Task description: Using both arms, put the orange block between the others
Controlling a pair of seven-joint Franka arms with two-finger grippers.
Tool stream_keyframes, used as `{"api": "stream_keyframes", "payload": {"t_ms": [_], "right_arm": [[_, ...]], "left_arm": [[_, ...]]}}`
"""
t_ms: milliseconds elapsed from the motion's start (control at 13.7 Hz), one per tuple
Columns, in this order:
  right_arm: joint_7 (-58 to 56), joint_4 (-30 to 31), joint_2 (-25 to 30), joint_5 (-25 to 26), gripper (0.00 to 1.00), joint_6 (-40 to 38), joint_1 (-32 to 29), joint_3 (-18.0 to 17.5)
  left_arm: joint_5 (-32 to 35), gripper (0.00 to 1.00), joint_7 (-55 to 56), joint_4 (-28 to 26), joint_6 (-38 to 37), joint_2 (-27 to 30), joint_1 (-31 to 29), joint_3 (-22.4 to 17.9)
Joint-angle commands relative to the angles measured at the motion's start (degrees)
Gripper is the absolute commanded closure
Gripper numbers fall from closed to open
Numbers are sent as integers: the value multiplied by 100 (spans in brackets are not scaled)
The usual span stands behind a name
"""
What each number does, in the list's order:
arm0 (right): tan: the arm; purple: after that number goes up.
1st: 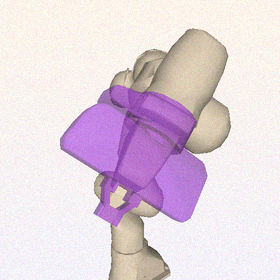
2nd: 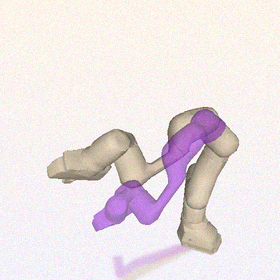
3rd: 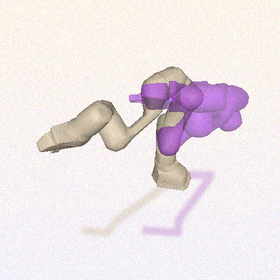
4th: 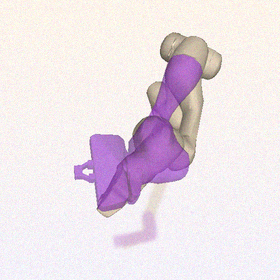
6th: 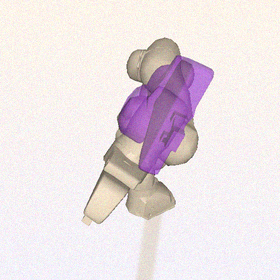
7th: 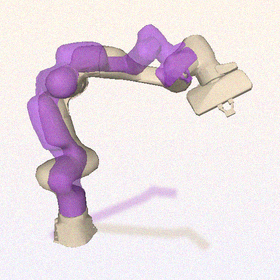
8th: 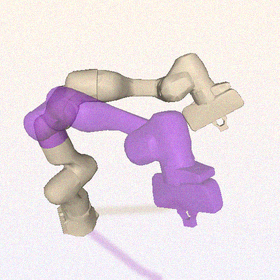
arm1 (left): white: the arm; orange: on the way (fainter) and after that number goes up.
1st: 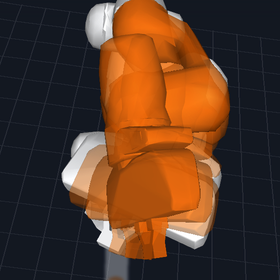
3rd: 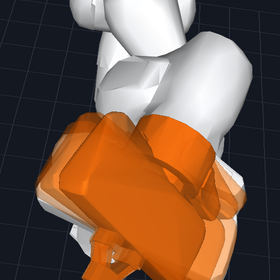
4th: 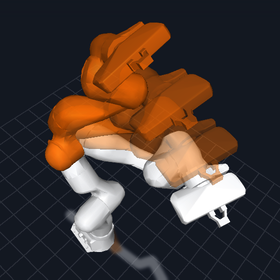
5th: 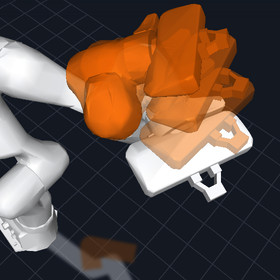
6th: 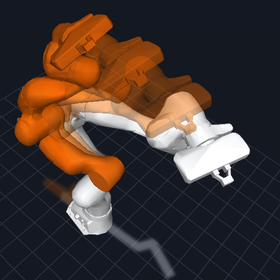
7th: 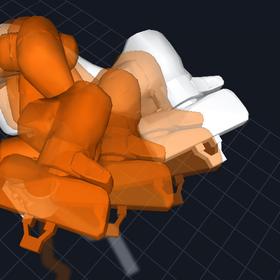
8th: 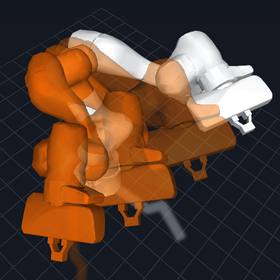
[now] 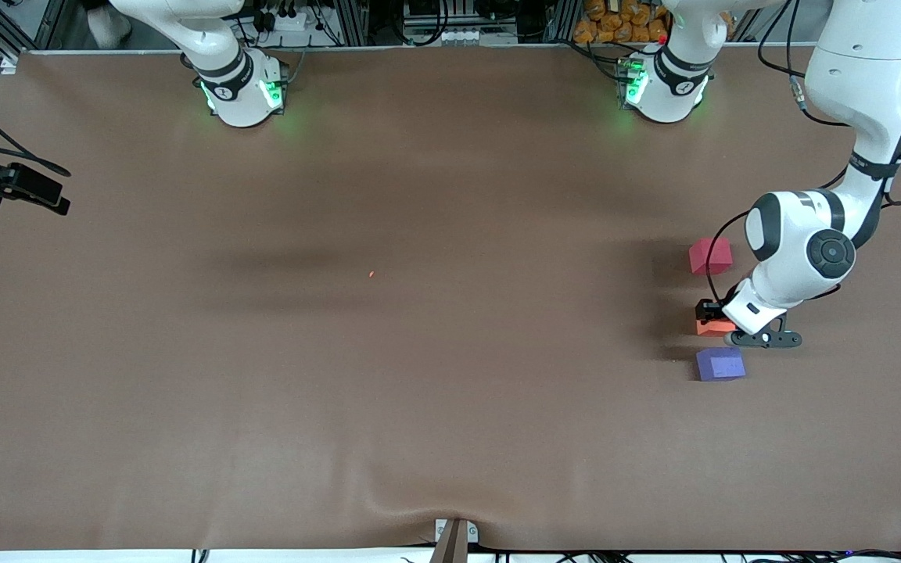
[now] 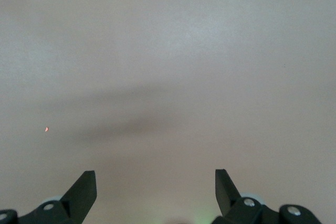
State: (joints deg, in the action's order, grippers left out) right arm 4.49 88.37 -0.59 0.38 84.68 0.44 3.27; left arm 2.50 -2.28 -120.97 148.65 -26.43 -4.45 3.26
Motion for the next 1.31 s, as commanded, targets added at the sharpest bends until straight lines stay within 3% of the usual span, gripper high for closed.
{"api": "stream_keyframes", "payload": {"t_ms": [0, 73, 365, 802, 1240], "right_arm": [[52, 93, 85, -56, 0, -13, -17, 7], [52, 93, 85, -47, 0, -4, -17, -2], [52, 93, 85, -47, 0, -4, -17, 7], [52, 93, 85, -47, 0, -13, -17, -2], [52, 84, 85, -47, 0, -21, -9, 7]], "left_arm": [[5, 33, 44, -252, 67, 50, -73, 113], [5, 0, 44, -243, 67, 41, -73, 122], [-4, 0, 123, -155, 50, 129, -65, 122], [-4, 0, 202, -59, -274, 989, -65, 122], [-4, 0, 202, 1162, -2190, 1604, -65, 122]]}}
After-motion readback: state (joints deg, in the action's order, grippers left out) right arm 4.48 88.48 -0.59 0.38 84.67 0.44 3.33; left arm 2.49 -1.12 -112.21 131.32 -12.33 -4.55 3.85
